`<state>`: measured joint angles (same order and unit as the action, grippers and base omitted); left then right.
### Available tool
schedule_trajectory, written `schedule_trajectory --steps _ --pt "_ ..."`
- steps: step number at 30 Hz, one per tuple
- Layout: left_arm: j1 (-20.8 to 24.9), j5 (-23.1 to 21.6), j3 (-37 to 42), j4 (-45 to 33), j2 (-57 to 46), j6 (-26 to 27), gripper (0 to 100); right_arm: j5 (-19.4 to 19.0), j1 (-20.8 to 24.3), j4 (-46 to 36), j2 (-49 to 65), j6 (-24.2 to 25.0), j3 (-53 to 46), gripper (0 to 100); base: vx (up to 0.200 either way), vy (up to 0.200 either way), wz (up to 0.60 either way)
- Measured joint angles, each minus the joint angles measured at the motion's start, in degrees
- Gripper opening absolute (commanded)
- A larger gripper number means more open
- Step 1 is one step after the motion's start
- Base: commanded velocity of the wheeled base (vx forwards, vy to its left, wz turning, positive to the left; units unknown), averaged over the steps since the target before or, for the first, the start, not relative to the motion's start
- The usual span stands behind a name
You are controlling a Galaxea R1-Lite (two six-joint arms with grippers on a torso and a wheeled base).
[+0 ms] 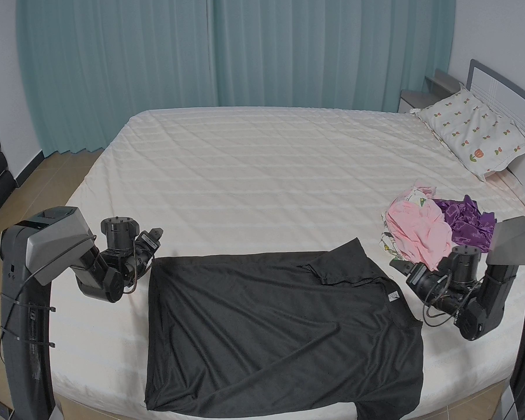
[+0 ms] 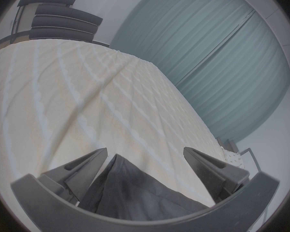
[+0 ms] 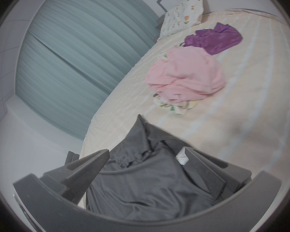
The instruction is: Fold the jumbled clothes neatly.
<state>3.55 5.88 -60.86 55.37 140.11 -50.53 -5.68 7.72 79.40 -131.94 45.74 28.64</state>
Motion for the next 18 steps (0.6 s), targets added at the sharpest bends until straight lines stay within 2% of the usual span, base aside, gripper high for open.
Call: schedule_trajectory --steps 7,10,14,18 --pt "1.2 -1.9 13.1 1.8 -6.5 -0.9 100 3.1 6.2 -9.9 -4.1 0.9 12.9 100 0.000 0.000 0.00" --pt "2.4 -2.5 18.8 3.3 -9.2 -3.0 100 3.7 8.1 -15.6 -5.9 1.6 18.9 100 0.000 0.000 0.00" --pt "4.5 -3.1 26.4 9.7 -12.1 -6.5 100 4.5 10.2 -22.4 -8.3 2.6 25.9 100 0.000 0.000 0.00" --pt "5.7 -3.3 30.4 13.5 -13.2 -7.6 100 5.1 11.0 -28.3 -9.7 2.9 29.9 100 0.000 0.000 0.00"
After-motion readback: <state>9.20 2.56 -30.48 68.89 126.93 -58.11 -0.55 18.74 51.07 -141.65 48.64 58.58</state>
